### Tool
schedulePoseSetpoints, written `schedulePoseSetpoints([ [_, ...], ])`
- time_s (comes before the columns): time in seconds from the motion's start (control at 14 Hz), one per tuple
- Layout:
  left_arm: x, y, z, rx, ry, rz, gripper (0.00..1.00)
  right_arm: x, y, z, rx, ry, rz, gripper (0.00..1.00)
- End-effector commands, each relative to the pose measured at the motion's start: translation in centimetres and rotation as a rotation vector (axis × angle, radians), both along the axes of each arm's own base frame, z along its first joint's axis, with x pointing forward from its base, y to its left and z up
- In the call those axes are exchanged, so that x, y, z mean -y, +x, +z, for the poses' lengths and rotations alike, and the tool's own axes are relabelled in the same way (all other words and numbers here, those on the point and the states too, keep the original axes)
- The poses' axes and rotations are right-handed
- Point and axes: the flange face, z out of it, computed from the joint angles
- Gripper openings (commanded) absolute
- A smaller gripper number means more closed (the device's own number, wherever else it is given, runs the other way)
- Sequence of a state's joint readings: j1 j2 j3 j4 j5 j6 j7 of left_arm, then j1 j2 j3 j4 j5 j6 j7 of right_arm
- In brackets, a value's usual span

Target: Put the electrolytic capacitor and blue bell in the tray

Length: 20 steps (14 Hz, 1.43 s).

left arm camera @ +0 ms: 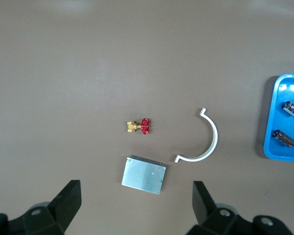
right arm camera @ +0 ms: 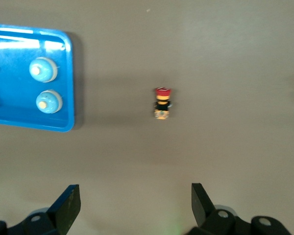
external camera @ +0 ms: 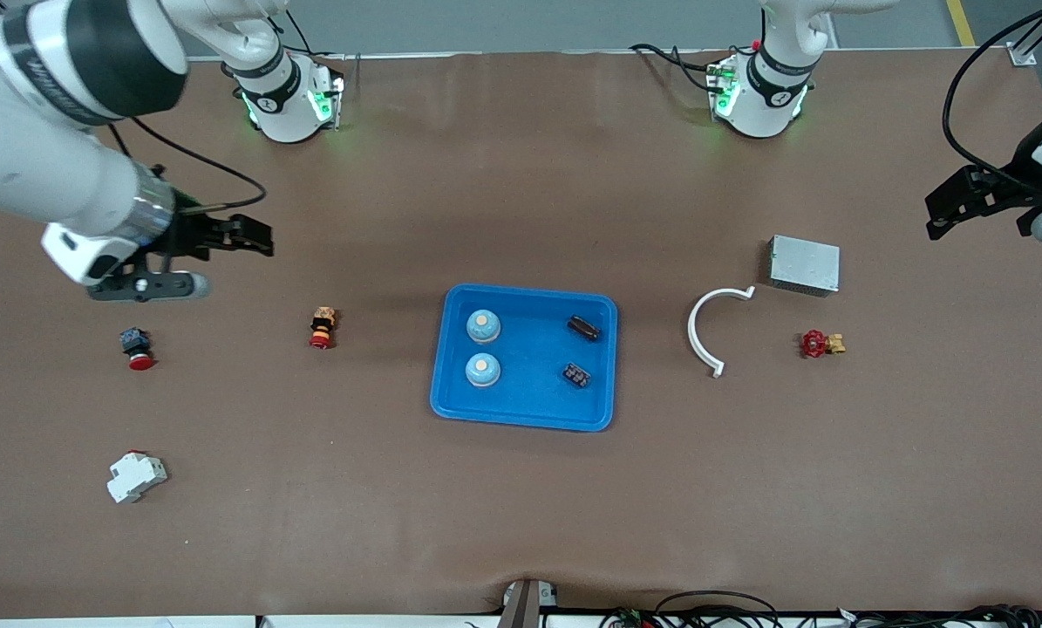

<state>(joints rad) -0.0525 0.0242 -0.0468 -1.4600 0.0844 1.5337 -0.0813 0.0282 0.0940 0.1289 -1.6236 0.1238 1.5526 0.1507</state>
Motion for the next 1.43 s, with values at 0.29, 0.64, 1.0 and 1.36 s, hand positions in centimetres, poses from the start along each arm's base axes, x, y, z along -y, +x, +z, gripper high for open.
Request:
schedulePoseSetpoints([
  [0.29,0.0,-0.6,1.0,0.006,-0.025,0.003,1.00,12.8,0.3,1.7,0.022,-0.002,0.011,1.00],
  [0.64,0.1,-0.6,0.9,0.005,-0.024,0.001,1.00,14.0,0.4,2.8,0.038,-0.118,0.010,1.00],
  [1.0,0.1,-0.7,0.7,-0.004,-0.023,-0.001,1.00,13.8,0.2,3.1,0.040,-0.115,0.011,1.00],
  [1.36,0.4,-0.9,0.7,-0.013,-0.023,-0.002,1.00,13.5,0.3,3.2,0.043,-0.113,0.015,1.00],
])
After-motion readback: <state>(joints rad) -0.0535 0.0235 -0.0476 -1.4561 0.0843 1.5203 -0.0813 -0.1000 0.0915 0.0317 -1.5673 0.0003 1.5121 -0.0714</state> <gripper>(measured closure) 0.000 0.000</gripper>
